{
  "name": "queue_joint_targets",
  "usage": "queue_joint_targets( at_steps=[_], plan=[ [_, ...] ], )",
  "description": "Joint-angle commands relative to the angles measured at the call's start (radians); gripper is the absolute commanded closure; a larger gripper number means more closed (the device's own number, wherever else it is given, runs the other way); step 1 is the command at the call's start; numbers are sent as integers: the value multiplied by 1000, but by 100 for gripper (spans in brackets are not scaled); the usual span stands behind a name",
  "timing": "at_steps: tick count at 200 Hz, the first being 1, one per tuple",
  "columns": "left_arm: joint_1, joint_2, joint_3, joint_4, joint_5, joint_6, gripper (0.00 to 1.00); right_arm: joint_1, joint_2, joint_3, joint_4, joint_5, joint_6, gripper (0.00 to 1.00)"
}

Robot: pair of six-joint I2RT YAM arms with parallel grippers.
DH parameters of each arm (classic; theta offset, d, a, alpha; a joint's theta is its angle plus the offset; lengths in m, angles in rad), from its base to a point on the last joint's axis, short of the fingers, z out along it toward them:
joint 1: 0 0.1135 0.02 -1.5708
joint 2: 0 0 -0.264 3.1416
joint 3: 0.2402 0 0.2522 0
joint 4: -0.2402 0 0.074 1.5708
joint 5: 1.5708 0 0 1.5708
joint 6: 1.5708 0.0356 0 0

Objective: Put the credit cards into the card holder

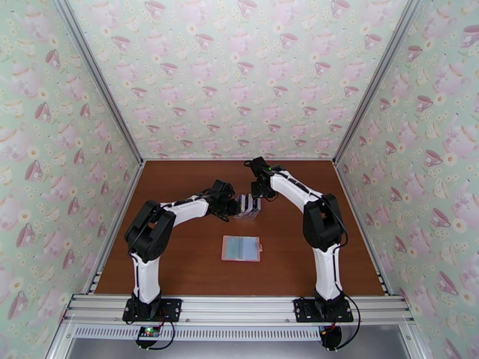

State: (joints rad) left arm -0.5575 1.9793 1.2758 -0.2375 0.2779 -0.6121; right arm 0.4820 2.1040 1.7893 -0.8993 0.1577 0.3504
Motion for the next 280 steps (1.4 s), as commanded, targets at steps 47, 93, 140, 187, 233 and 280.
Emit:
queue_joint_targets(
  at_steps=[47,93,140,187,233,280],
  plan=[
    [5,15,-19,-13,10,-17,72,-6,-5,-11,17,-52,-14,50],
    [4,15,-24,-8,7,-27,72,-6,-2,-37,7,-29,-11,51],
    [4,19,-27,9,9,-47,71,-5,-33,-70,-12,0,-14,51],
    [4,21,-30,27,6,-70,72,-6,-70,-124,-9,17,-14,52],
    [3,25,-32,38,0,-90,71,-2,-119,-174,2,-14,-6,52],
    [0,30,-32,49,1,-102,71,0,-155,-192,3,-20,-2,53]
  ],
)
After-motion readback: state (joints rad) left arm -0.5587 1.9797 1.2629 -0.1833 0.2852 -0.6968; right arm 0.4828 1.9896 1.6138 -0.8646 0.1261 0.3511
